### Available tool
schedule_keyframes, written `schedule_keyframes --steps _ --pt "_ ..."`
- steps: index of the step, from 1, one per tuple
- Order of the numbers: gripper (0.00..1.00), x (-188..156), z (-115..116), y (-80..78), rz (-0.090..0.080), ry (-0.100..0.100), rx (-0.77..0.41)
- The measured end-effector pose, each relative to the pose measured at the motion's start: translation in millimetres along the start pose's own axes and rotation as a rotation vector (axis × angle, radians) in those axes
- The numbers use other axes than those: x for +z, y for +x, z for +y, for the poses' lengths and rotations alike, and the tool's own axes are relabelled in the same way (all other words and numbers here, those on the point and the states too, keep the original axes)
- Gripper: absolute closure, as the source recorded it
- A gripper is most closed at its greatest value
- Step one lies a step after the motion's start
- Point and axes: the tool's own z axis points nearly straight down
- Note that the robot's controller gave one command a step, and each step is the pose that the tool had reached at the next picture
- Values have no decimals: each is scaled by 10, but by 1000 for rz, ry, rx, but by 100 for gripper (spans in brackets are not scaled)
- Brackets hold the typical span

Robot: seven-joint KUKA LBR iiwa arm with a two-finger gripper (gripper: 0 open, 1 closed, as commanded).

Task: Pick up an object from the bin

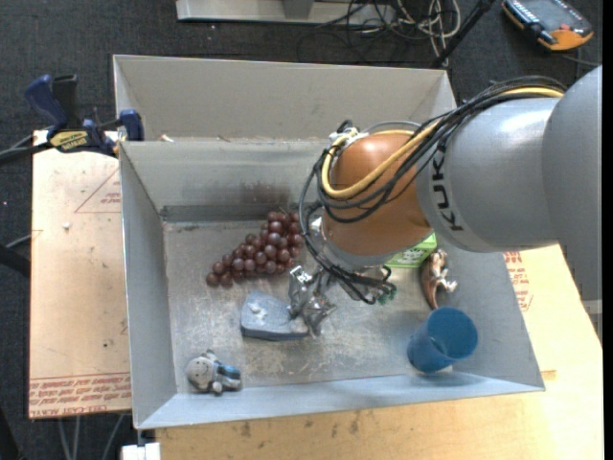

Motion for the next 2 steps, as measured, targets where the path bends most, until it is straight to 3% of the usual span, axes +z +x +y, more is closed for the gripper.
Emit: schedule_keyframes --steps 2 --pt "100 -163 -9 -21 -2 4 2"
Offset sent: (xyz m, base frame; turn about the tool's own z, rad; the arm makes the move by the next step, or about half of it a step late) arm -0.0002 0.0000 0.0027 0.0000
